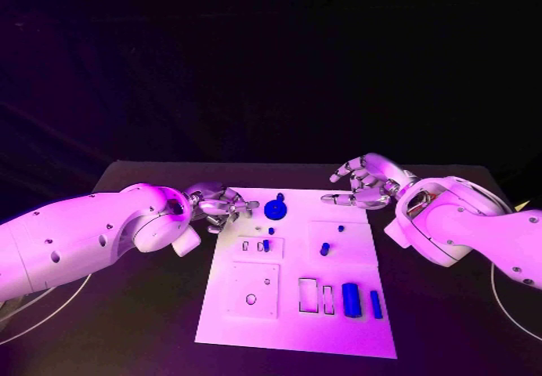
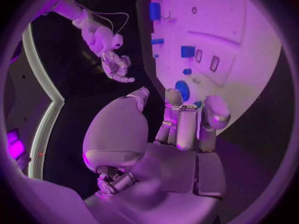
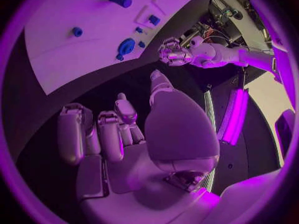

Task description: Assemble the parts on the task board

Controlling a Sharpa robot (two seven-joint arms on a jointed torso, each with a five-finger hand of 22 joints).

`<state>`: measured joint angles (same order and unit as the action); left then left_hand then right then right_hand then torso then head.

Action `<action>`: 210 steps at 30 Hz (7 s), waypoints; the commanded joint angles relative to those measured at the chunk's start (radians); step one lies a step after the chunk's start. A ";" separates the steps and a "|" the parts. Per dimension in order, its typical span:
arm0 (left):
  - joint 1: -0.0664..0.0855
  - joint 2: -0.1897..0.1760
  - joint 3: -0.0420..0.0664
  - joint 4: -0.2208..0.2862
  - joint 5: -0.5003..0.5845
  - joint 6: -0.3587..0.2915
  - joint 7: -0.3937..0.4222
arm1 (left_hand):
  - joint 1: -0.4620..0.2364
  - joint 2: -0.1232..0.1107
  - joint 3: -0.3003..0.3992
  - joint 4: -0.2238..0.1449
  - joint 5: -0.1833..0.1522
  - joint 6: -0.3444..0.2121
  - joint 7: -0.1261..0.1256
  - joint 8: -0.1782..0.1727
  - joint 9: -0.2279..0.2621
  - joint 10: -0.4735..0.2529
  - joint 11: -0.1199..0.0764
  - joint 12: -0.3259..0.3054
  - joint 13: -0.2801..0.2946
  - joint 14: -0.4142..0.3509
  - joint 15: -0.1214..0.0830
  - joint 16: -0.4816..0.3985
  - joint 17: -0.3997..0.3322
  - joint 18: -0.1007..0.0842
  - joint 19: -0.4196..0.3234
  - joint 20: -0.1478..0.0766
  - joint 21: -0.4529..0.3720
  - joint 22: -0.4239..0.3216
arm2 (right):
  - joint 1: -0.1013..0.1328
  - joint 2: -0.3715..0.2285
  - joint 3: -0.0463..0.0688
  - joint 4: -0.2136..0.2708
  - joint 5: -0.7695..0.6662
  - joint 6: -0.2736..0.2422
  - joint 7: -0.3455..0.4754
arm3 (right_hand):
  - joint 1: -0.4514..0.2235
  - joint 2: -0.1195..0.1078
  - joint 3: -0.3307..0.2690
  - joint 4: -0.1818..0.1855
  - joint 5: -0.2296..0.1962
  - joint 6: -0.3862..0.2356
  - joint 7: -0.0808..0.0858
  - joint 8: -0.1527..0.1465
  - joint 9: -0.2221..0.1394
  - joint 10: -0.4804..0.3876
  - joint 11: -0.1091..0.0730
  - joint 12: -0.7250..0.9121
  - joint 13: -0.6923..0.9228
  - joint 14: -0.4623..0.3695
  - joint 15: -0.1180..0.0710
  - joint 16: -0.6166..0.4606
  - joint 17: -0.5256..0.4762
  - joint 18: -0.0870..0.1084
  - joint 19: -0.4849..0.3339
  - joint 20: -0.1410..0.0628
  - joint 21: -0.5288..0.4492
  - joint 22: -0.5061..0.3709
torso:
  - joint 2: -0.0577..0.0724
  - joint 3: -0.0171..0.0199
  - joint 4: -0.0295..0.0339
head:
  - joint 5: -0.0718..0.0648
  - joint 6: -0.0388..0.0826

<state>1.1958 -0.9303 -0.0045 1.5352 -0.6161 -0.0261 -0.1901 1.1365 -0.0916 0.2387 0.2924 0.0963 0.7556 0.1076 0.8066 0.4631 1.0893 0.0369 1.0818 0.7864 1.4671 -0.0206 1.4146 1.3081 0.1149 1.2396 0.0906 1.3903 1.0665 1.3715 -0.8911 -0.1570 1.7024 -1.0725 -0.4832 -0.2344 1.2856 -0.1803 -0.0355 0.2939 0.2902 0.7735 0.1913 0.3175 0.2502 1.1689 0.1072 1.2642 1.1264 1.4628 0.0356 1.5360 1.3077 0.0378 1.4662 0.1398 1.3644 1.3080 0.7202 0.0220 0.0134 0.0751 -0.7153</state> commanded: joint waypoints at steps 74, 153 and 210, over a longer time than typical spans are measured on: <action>0.025 0.212 -0.030 -0.090 -0.321 0.177 -0.318 | -0.008 0.015 -0.021 -0.001 0.000 0.007 -0.014 0.032 0.035 0.060 -0.015 0.067 0.081 0.058 -0.018 0.048 0.102 -0.028 0.048 -0.016 0.030 0.068 | 0.016 0.109 -0.010 -0.261 0.263 -0.076 0.292 | 0.109 0.046 0.085 -0.003 0.108 -0.082 0.028 0.144 -0.031 -0.294 0.035 -0.601 -0.841 -0.266 0.037 -1.164 -0.696 0.143 -0.392 0.040 -1.210 -0.652 | -0.034 -0.0048 0.0056 | -0.006 -0.052; 0.024 0.136 -0.033 0.015 -0.382 0.057 -0.294 | 0.041 -0.123 0.685 -0.277 0.209 0.045 -0.027 0.050 0.153 0.159 -0.035 0.102 0.164 0.060 -0.038 0.047 0.097 -0.046 0.105 -0.036 0.081 0.180 | 0.008 0.108 -0.010 -0.271 0.267 -0.069 0.267 | 0.106 0.045 0.107 -0.003 0.119 -0.090 0.037 0.155 -0.041 -0.302 0.047 -0.612 -0.891 -0.311 0.053 -1.224 -0.701 0.142 -0.418 0.055 -1.252 -0.700 | -0.035 -0.0022 0.0048 | 0.002 -0.062; 0.000 0.190 -0.050 -0.022 -0.560 0.128 -0.320 | 0.006 -0.138 0.692 -0.285 0.299 0.070 -0.041 0.058 0.179 0.191 -0.048 0.122 0.198 0.062 -0.049 0.050 0.095 -0.052 0.127 -0.046 0.093 0.212 | -0.003 0.112 -0.011 -0.275 0.268 -0.065 0.272 | 0.142 0.035 0.127 -0.010 0.117 -0.099 0.039 0.158 -0.047 -0.307 0.048 -0.615 -0.912 -0.314 0.055 -1.238 -0.707 0.143 -0.418 0.059 -1.262 -0.718 | -0.034 -0.0040 0.0048 | 0.010 -0.083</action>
<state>1.1981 -0.7416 -0.0533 1.5128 -1.1560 0.0828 -0.5092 1.1465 -0.2395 0.6942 0.2455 0.3924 0.8197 0.0660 0.8616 0.6426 1.2744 -0.0089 1.2004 0.9844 1.4650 -0.0607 1.4635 1.3077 0.0835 1.3598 0.0445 1.4775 1.2784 1.3695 -0.7793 -0.1678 1.4273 -0.7982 -0.5560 0.0271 1.4180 -0.1440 0.0849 0.2842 0.4087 0.6815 0.1827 0.4722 0.2052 0.8629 0.1502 0.6558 0.2159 1.1539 0.0910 0.3044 0.6023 0.1705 1.0499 0.1952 0.1084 0.5906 0.6859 0.0177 0.0188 0.0855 -0.7984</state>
